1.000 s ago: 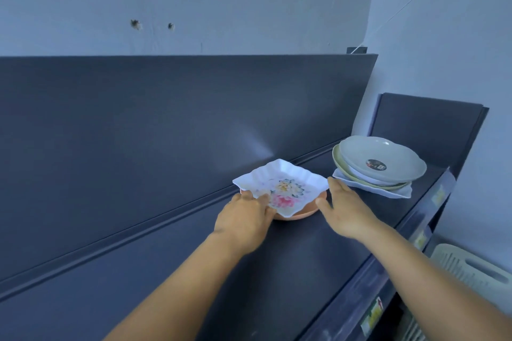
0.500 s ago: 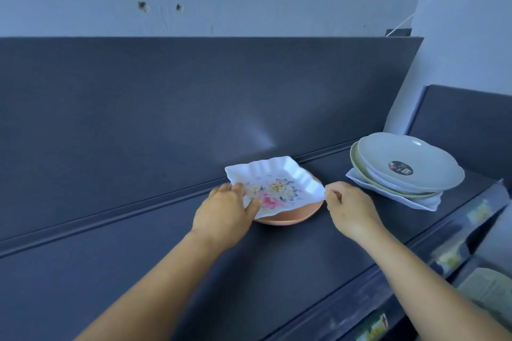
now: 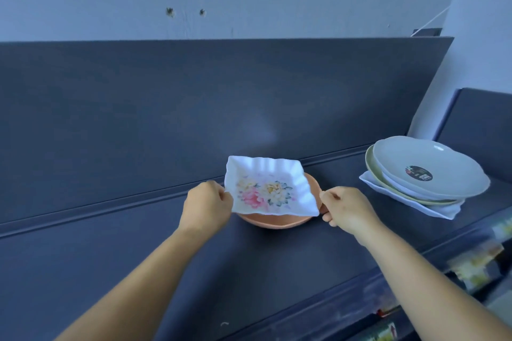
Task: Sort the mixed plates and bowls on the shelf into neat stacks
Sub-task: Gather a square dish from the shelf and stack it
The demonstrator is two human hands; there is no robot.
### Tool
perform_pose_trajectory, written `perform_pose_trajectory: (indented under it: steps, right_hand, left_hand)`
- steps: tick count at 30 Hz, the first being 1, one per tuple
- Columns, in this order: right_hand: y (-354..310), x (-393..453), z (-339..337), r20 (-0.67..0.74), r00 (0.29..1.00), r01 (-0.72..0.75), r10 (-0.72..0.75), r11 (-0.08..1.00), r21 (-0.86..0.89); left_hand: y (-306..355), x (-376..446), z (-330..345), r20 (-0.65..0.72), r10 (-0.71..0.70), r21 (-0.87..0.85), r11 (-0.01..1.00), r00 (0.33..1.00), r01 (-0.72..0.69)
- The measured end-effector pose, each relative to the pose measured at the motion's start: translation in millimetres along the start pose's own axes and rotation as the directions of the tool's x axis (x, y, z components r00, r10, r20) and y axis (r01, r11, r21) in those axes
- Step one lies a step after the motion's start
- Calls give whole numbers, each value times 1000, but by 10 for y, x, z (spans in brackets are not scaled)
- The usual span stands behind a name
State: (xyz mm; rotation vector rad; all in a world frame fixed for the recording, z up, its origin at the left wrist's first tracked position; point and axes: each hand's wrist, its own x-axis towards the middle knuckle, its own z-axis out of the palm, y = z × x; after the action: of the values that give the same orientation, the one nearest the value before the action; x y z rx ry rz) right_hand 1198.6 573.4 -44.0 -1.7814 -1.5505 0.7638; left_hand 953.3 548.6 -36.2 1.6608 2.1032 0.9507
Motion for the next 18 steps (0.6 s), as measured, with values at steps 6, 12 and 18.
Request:
perform_pose_trajectory:
  steps: [6,12,18]
  right_hand:
    - [-78,56,97,37,999,-32,32,999,-2]
    - [-273,0,227,14,1000,23,-24,997,74]
    - [-578,-188,534,59,993,88,-97,986,141]
  left_hand:
    - [-110,-135,-197,-115,-25,-32,999,993,22]
    - [-321,-333,-522,-213,-104,-52,994,972,95]
    - [-657,-601,-980,-307,-199,-95,980,931,178]
